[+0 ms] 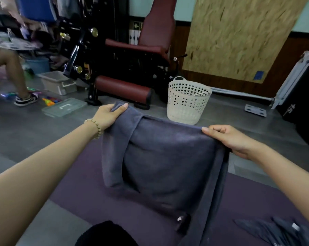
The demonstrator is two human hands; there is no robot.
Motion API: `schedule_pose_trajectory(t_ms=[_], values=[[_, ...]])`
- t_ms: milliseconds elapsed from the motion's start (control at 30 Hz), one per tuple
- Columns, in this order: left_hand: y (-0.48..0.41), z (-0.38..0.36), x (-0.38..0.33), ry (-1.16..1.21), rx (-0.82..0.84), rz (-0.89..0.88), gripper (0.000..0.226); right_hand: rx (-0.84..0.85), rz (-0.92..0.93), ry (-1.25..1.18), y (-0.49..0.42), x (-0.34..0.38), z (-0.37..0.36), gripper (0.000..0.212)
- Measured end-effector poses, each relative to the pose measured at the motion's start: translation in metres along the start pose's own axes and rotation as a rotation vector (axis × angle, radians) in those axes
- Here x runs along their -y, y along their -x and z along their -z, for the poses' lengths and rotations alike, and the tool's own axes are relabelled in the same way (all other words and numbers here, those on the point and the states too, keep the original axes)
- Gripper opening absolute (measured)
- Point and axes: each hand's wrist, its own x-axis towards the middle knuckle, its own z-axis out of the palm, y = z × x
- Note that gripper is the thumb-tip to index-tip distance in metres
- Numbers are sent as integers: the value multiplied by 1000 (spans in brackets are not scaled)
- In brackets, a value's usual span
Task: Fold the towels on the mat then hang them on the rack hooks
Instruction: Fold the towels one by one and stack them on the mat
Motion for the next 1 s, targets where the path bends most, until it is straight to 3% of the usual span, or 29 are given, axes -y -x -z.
schedule_pose_trajectory(t_ms=[267, 500, 633, 733, 867, 1000], values=[[-40, -87, 206, -145, 118, 325, 29, 154, -268, 59, -98, -187, -66, 44], [-93, -166, 308, -211, 189, 383, 30, 25, -393, -5, -173, -315, -87, 20], [-115, -212, 328, -274, 143, 332, 12, 21, -436, -112, -196, -357, -90, 13], [-112, -255, 324, -257, 202, 244, 8, 89, -491, -199, -195, -382, -89, 17], [-77, -327, 320, -223, 496, 101, 5, 160, -581, -230, -179, -424, -85, 27], [-43, -391, 324, -448, 770, -148, 37, 103, -600, -225, -157, -463, -85, 35]])
